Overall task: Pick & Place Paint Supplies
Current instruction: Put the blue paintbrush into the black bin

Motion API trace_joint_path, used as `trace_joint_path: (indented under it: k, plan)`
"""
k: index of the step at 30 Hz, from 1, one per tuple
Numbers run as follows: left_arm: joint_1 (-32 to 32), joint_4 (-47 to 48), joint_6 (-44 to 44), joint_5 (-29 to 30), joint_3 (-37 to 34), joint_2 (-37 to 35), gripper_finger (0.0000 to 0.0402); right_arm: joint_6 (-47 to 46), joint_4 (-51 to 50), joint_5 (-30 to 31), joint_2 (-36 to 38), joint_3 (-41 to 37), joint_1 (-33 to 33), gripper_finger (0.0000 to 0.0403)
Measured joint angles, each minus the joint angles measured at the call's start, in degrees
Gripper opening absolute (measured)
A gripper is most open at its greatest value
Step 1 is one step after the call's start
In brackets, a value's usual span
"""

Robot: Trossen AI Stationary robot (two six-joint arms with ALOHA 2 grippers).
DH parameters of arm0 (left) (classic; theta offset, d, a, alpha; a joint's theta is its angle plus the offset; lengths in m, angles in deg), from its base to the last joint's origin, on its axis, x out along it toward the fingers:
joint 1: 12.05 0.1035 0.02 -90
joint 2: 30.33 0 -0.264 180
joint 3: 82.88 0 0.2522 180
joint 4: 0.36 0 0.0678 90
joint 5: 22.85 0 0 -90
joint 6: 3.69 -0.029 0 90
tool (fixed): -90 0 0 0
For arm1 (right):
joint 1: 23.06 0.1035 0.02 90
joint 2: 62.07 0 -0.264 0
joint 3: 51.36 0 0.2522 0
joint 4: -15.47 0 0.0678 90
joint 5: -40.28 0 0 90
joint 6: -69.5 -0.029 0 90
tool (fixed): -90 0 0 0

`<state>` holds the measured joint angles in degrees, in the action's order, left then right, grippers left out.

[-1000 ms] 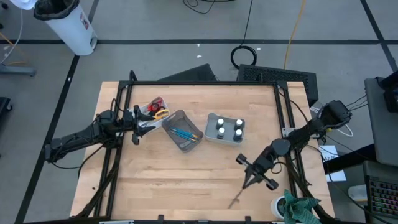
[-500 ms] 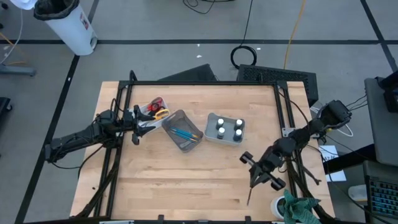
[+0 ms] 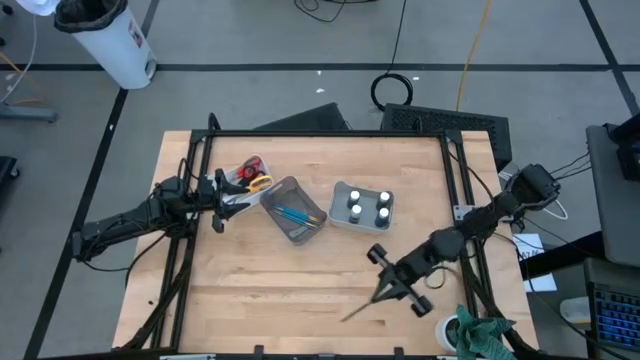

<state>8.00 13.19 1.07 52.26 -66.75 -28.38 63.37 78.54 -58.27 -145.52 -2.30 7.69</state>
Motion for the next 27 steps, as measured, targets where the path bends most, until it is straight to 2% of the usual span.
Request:
trace_joint_path:
  k: [3,8,12,17,19,22,27]
  plan:
    - [0.0,0.0,0.0,0.0,0.0,0.0,0.0214,-0.43,-6.94,1.33,-2.11,4.18,-0.76,0.0]
    - [0.0,0.0,-0.02,0.0,0.0,0.02,0.0214,-2.1,-13.26,-0.68,-5.66,9.24,-2.35,0.0]
    - [0.0,0.0,0.0,0.0,0.0,0.01,0.0214,-3.99,-14.36,-9.15,-8.31,11.34,-3.93,0.0]
    - [0.0,0.0,0.0,0.0,0.0,0.02,0.0214,-4.67,-14.3,-23.44,-11.03,12.87,-6.08,0.0]
    - [0.0,0.0,0.0,0.01,0.0,0.01,0.0214,-4.03,-13.93,-26.12,-11.88,13.14,-6.72,0.0]
    - [0.0,0.0,-0.01,0.01,0.0,0.02,0.0214,-3.86,-13.65,-21.87,-13.01,14.01,-7.55,0.0]
    - [0.0,0.0,0.0,0.0,0.0,0.02,0.0214,-7.18,-16.04,-4.77,-12.96,14.22,-10.41,0.0]
